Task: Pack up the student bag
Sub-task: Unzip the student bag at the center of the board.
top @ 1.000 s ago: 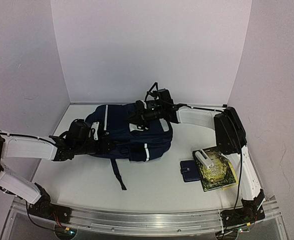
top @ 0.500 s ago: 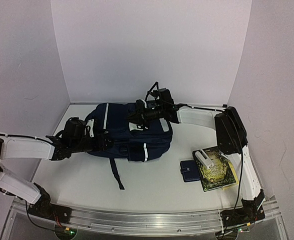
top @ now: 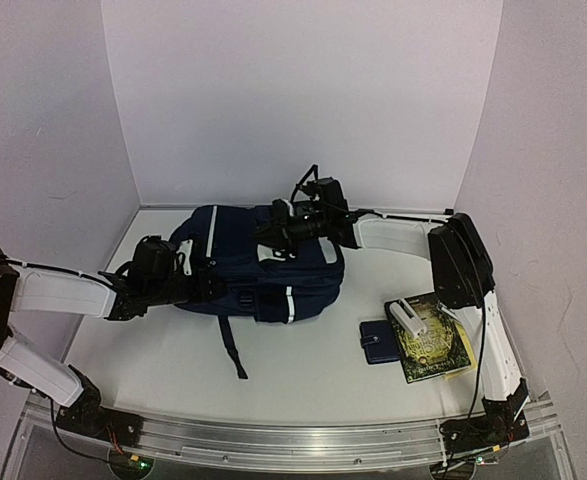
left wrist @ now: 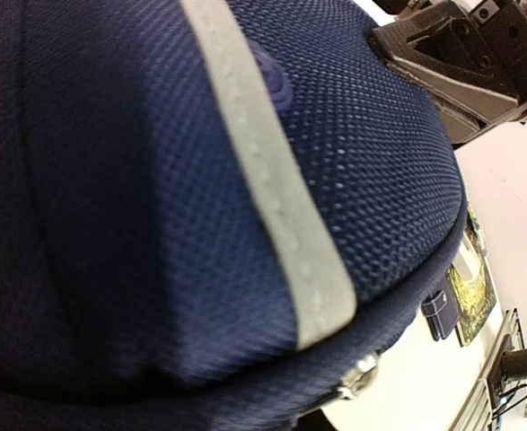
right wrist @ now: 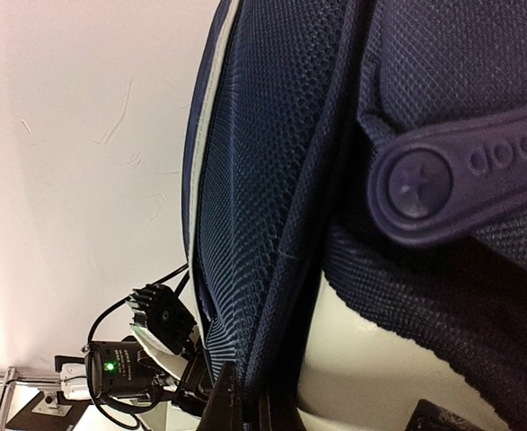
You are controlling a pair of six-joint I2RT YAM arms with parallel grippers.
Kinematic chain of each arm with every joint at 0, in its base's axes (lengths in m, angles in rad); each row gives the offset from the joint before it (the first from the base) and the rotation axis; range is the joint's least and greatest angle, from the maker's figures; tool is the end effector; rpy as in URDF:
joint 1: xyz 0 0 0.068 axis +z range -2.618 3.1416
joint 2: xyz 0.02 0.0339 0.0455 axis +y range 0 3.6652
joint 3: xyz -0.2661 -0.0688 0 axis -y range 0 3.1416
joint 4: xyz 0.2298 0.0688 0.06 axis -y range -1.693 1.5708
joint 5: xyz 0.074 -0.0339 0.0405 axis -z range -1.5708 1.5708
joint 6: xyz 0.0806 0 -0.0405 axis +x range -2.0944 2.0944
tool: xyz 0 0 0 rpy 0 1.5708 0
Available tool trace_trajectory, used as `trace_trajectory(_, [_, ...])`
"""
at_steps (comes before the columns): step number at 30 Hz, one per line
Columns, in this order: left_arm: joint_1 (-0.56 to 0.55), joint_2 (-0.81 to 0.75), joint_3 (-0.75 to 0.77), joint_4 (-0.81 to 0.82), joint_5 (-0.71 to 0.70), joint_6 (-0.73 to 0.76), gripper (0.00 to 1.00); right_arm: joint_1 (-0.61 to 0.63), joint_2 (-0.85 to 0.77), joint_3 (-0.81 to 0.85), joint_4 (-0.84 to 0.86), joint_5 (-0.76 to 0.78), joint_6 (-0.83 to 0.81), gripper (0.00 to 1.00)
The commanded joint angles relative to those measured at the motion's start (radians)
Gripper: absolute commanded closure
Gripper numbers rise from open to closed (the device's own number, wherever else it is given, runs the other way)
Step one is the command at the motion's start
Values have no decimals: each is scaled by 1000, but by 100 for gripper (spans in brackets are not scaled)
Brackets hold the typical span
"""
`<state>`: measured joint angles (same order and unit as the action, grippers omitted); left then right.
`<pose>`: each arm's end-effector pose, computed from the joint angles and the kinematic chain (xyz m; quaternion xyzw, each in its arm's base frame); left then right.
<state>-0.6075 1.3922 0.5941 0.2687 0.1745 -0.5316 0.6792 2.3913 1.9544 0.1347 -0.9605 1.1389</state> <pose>0.2453 -0.1876 0.1753 0.0761 0.8619 -0.3309 0.3766 0.3966 0.4051 0.2163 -0.1038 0.7580 0.6433 0.0294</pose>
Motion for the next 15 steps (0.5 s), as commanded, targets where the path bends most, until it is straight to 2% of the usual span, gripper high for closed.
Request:
trace_trajectory(1, [8, -51, 13, 22, -25, 4, 85, 10, -152, 32, 194, -98, 22, 100])
trace_trajectory(7, [7, -171, -7, -128, -87, -4, 99, -14, -158, 46, 193, -92, 21, 100])
trace_trajectory(10, [8, -204, -18, -204, -131, -4, 100, -27, -163, 48, 192, -90, 22, 100])
trace_trajectory(15, [8, -235, -35, -240, -178, -15, 100, -33, -170, 32, 192, -96, 18, 100])
